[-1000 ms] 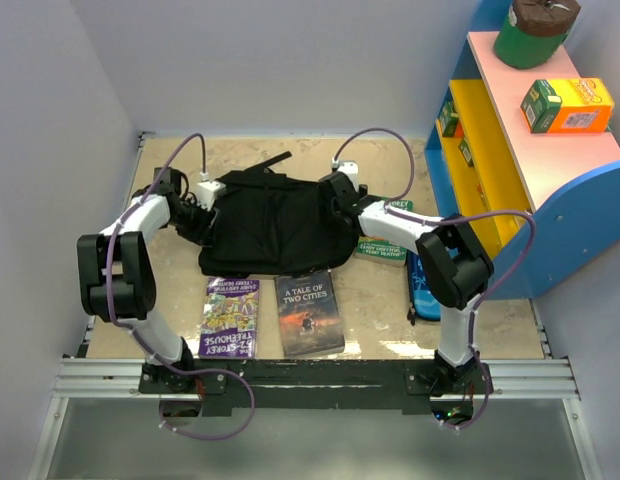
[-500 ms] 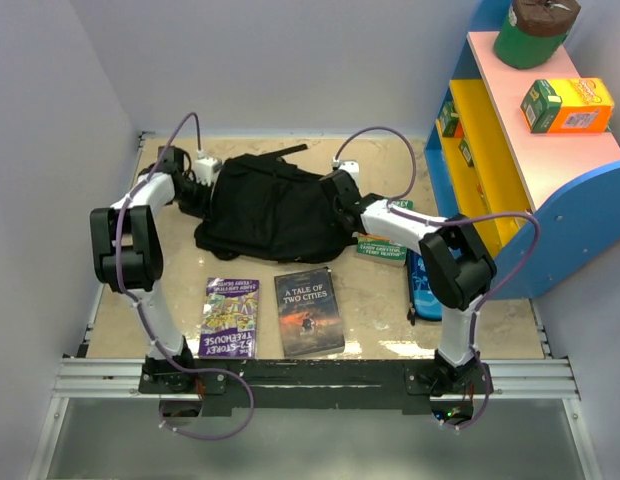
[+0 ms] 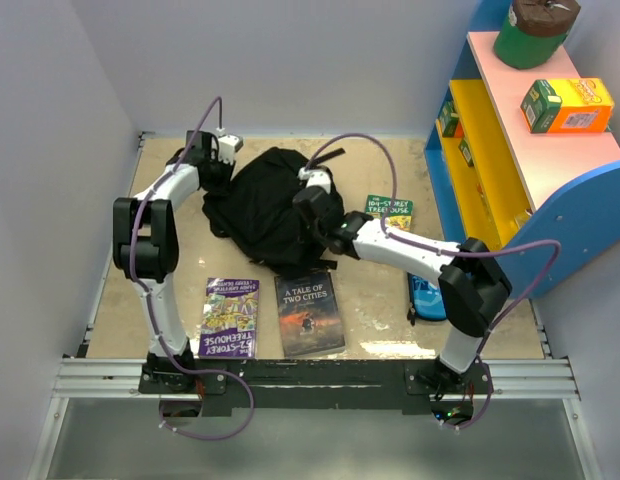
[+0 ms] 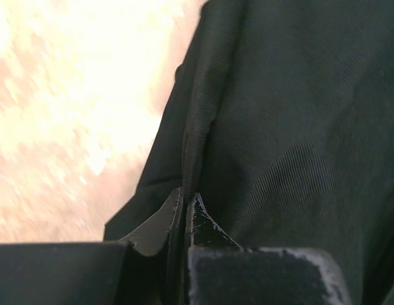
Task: Pack the student bag
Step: Adjust the student bag at the center of the board.
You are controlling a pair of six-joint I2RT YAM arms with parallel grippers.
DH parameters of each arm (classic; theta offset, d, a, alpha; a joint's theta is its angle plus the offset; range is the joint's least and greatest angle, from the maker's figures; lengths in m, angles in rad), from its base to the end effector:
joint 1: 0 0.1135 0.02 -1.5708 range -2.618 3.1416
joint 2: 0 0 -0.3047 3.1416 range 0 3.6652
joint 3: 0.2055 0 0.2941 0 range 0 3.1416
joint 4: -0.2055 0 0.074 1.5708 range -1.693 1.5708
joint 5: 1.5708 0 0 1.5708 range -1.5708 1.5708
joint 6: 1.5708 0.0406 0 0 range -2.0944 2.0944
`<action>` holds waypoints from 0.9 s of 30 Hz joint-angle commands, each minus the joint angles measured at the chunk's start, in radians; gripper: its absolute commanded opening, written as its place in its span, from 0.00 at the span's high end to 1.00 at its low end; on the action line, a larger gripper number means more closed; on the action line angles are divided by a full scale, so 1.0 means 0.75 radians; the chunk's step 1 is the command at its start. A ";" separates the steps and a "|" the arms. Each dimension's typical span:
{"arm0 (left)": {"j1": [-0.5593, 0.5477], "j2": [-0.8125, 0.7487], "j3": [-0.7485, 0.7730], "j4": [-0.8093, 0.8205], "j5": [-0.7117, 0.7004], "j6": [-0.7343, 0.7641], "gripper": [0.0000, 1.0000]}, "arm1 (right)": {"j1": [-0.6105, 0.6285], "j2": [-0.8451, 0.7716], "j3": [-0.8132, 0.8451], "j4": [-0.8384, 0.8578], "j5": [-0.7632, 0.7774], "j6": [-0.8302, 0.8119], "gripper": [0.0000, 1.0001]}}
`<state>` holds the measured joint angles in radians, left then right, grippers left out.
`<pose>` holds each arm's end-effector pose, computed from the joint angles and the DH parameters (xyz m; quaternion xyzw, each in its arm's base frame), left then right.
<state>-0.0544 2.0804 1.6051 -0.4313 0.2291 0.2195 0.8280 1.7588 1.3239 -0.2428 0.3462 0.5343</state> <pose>0.5208 -0.0376 0.2117 0.1651 0.9253 -0.0810 0.3317 0.3150 0.3227 0.2756 -0.0564 0.8898 0.1472 0.4283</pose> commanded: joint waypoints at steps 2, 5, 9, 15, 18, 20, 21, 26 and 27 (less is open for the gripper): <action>-0.062 -0.223 -0.217 0.076 0.116 -0.094 1.00 | 0.178 0.011 -0.059 0.101 -0.140 0.114 1.00; -0.091 -0.286 -0.287 0.090 0.116 -0.098 1.00 | 0.205 0.036 -0.064 0.036 -0.102 0.128 1.00; -0.105 -0.346 -0.297 0.078 0.114 -0.102 1.00 | 0.203 0.007 -0.127 0.062 -0.134 0.102 0.90; -0.163 -0.440 -0.256 -0.049 0.157 -0.027 0.95 | 0.201 -0.015 -0.215 0.009 -0.137 0.114 0.46; -0.187 -0.524 -0.366 -0.045 0.141 0.024 0.92 | 0.199 -0.062 -0.252 -0.050 -0.073 0.116 0.40; -0.187 -0.557 -0.407 -0.041 0.108 0.039 0.89 | 0.199 -0.083 -0.268 -0.081 -0.053 0.114 0.39; -0.187 -0.565 -0.430 -0.037 0.085 0.061 0.88 | 0.199 -0.097 -0.274 -0.095 -0.036 0.120 0.39; -0.183 -0.569 -0.573 0.017 -0.031 0.102 0.85 | 0.197 -0.118 -0.329 -0.161 -0.008 0.159 0.51; -0.183 -0.571 -0.604 0.039 -0.041 0.100 0.85 | 0.195 -0.132 -0.356 -0.159 -0.001 0.171 0.59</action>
<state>-0.1825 1.6600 1.2301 -0.3851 0.1997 0.2779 0.9806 1.6962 1.1084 -0.3080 0.3061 0.6209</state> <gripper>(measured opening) 0.144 0.511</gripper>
